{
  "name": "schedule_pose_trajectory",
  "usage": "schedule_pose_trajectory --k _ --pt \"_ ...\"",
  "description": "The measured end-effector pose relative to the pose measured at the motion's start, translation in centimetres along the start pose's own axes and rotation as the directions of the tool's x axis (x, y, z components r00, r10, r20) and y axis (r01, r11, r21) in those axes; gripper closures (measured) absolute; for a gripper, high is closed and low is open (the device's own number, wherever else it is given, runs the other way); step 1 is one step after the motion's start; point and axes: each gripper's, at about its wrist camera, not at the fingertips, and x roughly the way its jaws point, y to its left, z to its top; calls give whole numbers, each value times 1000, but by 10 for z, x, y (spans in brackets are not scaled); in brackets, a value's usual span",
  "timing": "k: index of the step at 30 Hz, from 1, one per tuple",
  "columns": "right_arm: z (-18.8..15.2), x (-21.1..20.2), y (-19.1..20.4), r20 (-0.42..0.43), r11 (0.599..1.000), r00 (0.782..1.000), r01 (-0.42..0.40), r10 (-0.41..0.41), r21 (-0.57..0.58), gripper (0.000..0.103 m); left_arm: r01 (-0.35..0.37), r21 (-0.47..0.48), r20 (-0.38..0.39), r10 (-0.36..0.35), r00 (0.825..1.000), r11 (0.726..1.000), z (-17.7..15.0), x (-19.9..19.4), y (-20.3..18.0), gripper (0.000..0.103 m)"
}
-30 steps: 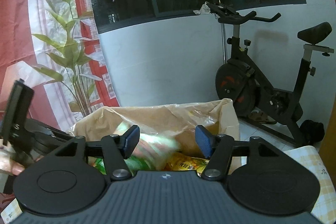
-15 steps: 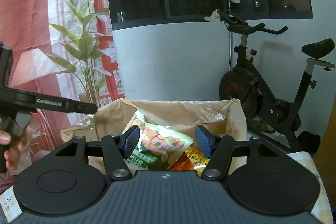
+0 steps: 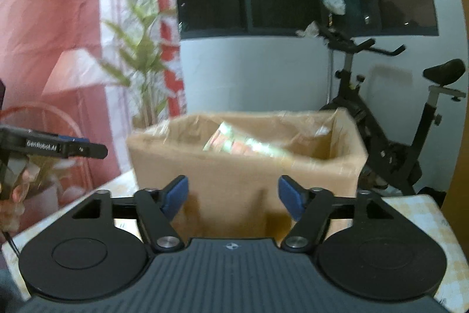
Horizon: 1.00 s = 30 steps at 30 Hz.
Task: Organize snacks
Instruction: 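Grasp the wrapped bread bun with the right tool while the left tool reaches the pile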
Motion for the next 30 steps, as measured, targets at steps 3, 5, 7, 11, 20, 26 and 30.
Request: schedule_pose_trajectory --k 3,5,7,11,20,26,30 --pt "-20 5 7 -79 999 997 -24 21 -32 23 -6 -72 -35 3 999 997 -18 2 6 30" --pt "-34 13 11 -143 997 989 -52 44 -51 18 -23 -106 -59 17 998 994 -29 5 8 30" --pt "-50 24 16 -215 993 974 -87 67 -85 13 -29 -130 -79 18 997 991 -39 4 9 29" --pt "-74 47 28 -333 971 940 -140 68 -196 8 -38 -159 -114 20 993 987 -53 4 14 29" --pt "-100 80 44 -439 896 895 -254 75 -364 0 -37 -174 -138 13 990 984 -68 7 13 29" --pt "-107 99 41 -464 910 884 -238 57 -340 6 -47 -178 -156 19 988 983 -75 9 10 29" --pt "-106 94 32 -456 951 886 -209 85 -228 23 -58 -187 -170 25 985 981 -79 12 12 29"
